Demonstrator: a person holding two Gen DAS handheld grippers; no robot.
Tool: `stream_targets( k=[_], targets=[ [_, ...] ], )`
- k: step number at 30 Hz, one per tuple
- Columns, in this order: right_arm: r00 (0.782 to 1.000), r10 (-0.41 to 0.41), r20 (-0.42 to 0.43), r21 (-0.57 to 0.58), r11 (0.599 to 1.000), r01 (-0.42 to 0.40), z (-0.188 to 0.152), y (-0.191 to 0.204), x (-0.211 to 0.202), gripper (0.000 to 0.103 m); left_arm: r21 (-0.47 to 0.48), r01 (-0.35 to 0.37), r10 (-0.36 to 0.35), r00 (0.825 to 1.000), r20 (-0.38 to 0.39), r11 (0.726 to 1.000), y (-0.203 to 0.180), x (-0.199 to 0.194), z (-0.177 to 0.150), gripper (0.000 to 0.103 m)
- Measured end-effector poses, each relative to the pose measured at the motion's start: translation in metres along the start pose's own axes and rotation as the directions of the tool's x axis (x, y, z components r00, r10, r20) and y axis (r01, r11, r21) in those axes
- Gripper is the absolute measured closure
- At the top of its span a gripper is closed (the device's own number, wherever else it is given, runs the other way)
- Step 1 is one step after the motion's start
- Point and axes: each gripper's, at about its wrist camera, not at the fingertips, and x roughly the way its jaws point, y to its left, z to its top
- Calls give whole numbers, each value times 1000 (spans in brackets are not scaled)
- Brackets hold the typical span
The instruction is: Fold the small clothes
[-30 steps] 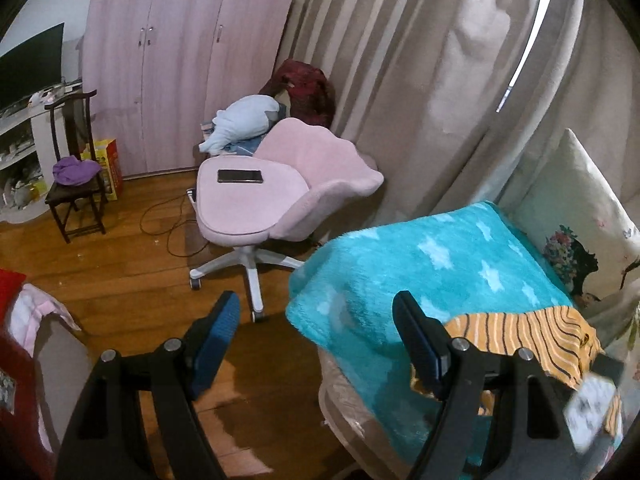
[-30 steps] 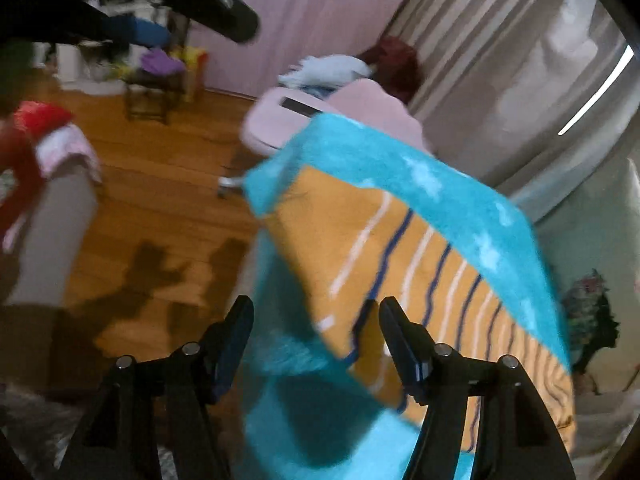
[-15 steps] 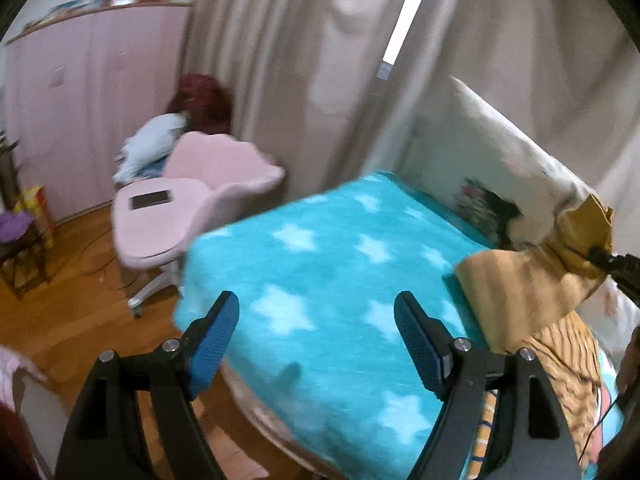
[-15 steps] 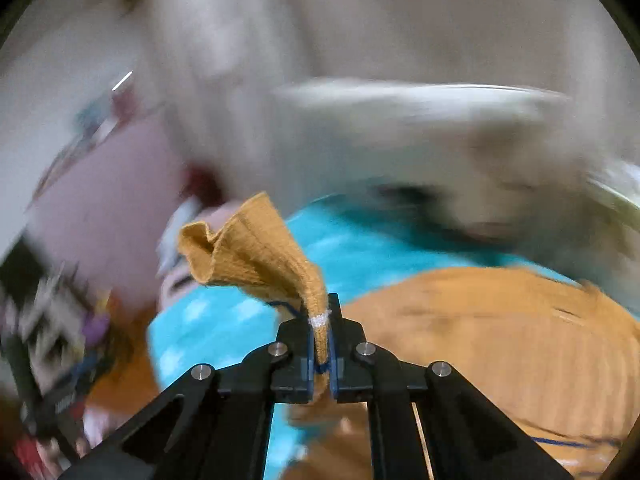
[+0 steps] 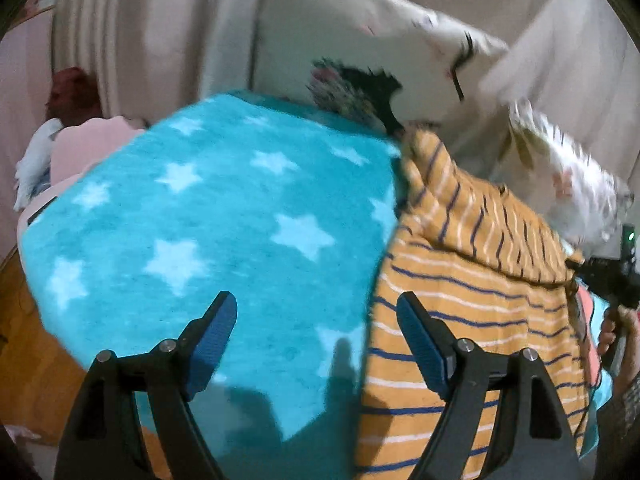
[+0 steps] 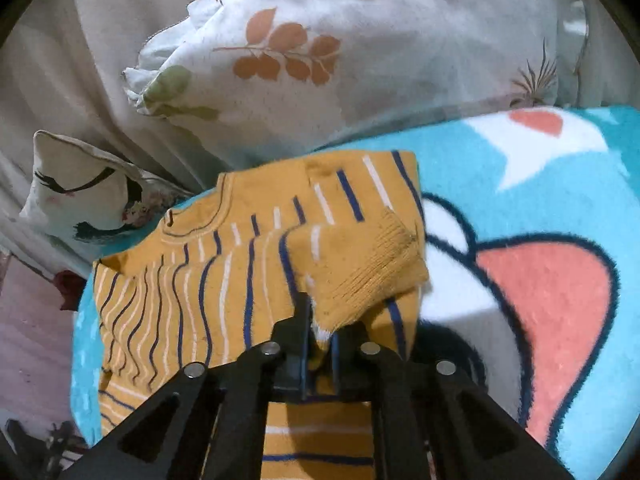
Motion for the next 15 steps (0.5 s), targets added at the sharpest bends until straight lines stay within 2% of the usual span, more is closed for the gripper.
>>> stream_targets(
  k=[2, 3, 6, 8, 9, 11, 12, 13, 14, 15],
  targets=[
    [999, -44, 23, -26, 999, 44, 0, -9, -17, 65, 15, -2, 3, 1000, -20, 1000, -5, 5, -2, 22],
    [997, -63, 37, -33, 997, 64, -3, -14, -26, 61, 18, -2, 2, 1000, -23, 1000, -4, 6, -3, 22],
    [993, -103, 57, -40, 994, 105, -1, -30, -54, 58, 19, -1, 2, 999, -39, 1000, -4, 8, -9, 22],
    [981, -176, 83, -58, 982, 181, 0, -46, -82, 58, 20, -3, 4, 999, -48, 1000, -1, 9, -15, 22],
    [965, -244, 102, -78, 965, 252, 0, -54, -98, 57, 21, -8, 9, 999, -48, 1000, 0, 9, -17, 22],
    [916, -375, 140, -116, 913, 392, -3, -65, -122, 49, 18, -1, 2, 999, -51, 1000, 2, 7, -20, 22],
    [889, -431, 154, -138, 882, 451, -7, -69, -133, 47, 18, 7, -6, 998, -57, 1000, 2, 7, -20, 22],
    [873, -462, 156, -160, 860, 484, -14, -73, -143, 46, 19, 22, -20, 998, -67, 1000, 3, 7, -22, 22],
    [883, -448, 141, -173, 867, 468, -24, -77, -152, 46, 23, 43, -41, 996, -83, 999, 2, 7, -25, 22],
    [909, -400, 113, -182, 891, 415, -35, -78, -156, 46, 27, 54, -52, 994, -92, 998, 1, 7, -28, 22]
  ],
)
